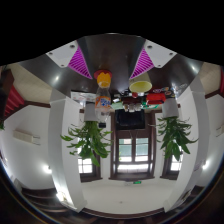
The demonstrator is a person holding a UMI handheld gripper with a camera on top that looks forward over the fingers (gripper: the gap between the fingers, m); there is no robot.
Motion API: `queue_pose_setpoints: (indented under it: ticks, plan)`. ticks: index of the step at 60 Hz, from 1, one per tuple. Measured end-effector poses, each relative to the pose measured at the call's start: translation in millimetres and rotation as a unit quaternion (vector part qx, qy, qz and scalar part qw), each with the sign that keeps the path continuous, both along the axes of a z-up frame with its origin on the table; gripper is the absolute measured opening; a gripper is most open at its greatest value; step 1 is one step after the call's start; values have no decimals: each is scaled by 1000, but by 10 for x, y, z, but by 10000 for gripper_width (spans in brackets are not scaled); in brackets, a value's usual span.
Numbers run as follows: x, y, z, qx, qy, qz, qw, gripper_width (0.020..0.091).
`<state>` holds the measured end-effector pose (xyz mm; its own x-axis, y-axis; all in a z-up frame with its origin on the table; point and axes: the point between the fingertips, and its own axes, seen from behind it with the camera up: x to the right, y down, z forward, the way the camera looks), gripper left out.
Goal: Pour water
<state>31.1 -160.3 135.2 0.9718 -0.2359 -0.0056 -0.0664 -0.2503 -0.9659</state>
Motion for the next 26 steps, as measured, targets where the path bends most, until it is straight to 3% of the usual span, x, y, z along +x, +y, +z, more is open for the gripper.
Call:
queue_pose_setpoints:
  ticks: [26]
  plan:
    - [-120,-226,148,14,-7,12,1000,704]
